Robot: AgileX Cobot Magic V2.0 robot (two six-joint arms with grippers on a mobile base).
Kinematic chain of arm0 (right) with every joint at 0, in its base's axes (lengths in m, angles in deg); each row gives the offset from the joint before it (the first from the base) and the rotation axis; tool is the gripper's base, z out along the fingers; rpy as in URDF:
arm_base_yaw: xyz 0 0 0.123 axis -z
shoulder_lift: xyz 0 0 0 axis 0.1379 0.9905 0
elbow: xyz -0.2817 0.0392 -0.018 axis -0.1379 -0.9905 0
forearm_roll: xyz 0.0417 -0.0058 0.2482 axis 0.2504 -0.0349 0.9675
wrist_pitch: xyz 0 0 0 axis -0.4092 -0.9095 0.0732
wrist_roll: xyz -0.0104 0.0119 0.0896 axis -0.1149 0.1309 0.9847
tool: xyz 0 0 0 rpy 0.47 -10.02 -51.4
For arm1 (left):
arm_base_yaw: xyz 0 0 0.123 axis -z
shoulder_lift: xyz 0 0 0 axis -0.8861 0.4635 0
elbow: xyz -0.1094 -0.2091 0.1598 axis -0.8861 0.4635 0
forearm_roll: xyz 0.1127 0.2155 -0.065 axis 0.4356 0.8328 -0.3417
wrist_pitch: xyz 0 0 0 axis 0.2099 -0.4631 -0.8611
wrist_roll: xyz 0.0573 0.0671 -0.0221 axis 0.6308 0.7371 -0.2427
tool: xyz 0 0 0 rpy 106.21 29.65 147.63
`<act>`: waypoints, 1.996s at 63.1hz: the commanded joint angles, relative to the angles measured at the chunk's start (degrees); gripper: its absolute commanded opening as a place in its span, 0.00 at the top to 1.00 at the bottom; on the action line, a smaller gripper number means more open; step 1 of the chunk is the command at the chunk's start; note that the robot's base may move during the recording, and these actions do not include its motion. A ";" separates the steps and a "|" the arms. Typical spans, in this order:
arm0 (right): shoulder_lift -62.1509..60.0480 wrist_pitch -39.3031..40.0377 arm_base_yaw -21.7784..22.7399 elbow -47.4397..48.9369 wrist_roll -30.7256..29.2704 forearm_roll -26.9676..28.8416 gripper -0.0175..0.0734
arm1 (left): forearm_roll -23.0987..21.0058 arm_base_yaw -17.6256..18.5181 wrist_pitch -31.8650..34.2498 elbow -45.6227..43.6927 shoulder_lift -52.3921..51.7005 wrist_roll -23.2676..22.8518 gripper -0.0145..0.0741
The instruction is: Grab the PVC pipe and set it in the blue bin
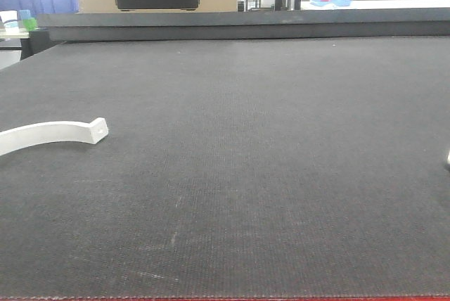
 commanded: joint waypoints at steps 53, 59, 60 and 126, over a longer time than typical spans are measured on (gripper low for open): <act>52.15 -53.99 -0.09 44.68 -0.05 0.34 0.99 | 0.00 0.40 -36.38 -46.05 52.87 0.00 0.96; 58.43 -54.45 -0.09 44.30 -0.05 0.34 0.99 | -1.47 0.40 -36.93 -46.05 57.72 0.00 0.96; 58.84 -54.63 -0.09 44.30 -0.05 0.34 0.99 | -1.62 0.40 -37.07 -46.05 58.41 0.00 0.96; 83.49 -52.13 -11.91 46.35 23.14 -7.10 0.96 | -8.84 0.40 -46.52 -46.05 66.79 0.00 0.96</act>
